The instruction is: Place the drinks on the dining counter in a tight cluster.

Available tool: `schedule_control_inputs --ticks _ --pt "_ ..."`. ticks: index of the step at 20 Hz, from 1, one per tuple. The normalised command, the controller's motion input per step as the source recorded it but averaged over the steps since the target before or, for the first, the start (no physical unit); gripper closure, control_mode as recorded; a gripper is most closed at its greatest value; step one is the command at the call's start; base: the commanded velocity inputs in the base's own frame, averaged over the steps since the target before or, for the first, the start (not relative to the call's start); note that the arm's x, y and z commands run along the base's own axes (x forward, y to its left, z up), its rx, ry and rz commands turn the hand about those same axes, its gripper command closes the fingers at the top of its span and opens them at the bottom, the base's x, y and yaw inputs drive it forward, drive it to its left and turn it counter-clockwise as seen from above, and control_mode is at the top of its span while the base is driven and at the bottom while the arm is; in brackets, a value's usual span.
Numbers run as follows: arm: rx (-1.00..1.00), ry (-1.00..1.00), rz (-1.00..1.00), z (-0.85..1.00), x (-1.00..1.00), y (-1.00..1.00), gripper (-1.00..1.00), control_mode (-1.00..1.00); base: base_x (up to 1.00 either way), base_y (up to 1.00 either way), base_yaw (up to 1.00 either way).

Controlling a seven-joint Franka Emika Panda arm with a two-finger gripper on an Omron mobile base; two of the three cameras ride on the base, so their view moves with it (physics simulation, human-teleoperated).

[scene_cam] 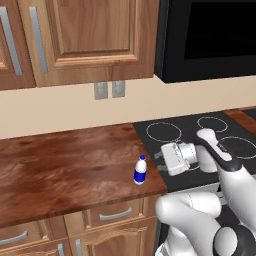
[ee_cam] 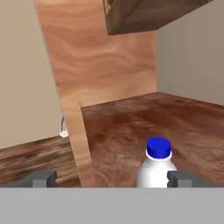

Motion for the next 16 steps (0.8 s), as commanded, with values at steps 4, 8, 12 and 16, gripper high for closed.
schedule_control_inputs --ticks 4,8,12,16 --pt "0.00 0.00 0.04 -0.24 0.16 0.01 -1.00 -1.00 0.00 0.00 0.00" --pt "0.00 0.00 0.03 -0.19 0.22 0.07 -1.00 -1.00 0.00 0.00 0.00" --pt "0.00 0.00 0.04 -0.14 0.22 0.03 -1.00 -1.00 0.00 0.00 0.00" --pt "0.00 0.00 0.04 -0.15 0.22 0.04 -1.00 -1.00 0.00 0.00 0.00"
